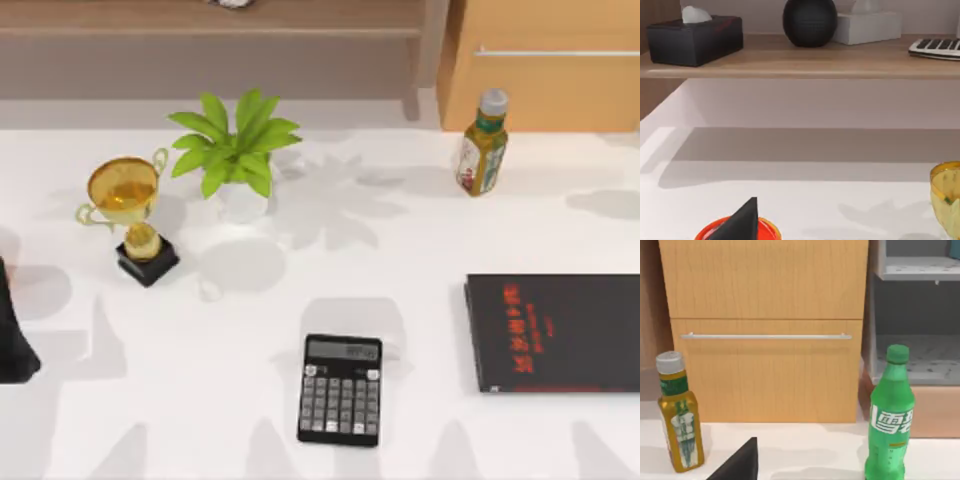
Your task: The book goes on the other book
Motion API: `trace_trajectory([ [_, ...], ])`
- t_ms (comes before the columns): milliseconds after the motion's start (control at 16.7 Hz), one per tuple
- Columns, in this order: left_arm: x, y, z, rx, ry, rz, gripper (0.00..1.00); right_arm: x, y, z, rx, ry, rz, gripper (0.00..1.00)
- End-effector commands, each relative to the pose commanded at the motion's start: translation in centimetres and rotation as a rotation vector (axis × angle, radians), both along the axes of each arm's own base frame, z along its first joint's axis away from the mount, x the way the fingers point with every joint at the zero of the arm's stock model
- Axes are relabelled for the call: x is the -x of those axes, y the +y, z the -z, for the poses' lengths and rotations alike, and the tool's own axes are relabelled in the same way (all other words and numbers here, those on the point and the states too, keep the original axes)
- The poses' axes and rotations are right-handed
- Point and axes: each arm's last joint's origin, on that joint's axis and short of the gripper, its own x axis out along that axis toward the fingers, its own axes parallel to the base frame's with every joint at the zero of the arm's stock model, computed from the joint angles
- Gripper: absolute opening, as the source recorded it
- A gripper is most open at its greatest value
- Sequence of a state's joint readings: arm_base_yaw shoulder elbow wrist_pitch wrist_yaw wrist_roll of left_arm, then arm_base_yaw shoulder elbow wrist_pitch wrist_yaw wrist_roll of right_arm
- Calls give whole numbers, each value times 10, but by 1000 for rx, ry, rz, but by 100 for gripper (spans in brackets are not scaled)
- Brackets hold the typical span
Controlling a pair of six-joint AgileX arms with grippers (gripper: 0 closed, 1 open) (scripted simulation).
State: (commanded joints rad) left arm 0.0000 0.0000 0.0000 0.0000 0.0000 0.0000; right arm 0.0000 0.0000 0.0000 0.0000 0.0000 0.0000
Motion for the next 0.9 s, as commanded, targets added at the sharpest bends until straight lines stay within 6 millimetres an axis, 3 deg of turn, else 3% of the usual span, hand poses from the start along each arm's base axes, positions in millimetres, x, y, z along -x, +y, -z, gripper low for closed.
trace_trajectory([
  [240, 0, 0, 0, 0, 0, 0, 100, 0, -1, -9, 1, -14, 4, 100],
  [540, 0, 0, 0, 0, 0, 0, 100, -13, -8, -75, 14, -76, 16, 100],
  [720, 0, 0, 0, 0, 0, 0, 100, -46, -18, -123, 23, -78, 17, 100],
  [900, 0, 0, 0, 0, 0, 0, 100, -104, -39, -157, 27, -55, 14, 100],
])
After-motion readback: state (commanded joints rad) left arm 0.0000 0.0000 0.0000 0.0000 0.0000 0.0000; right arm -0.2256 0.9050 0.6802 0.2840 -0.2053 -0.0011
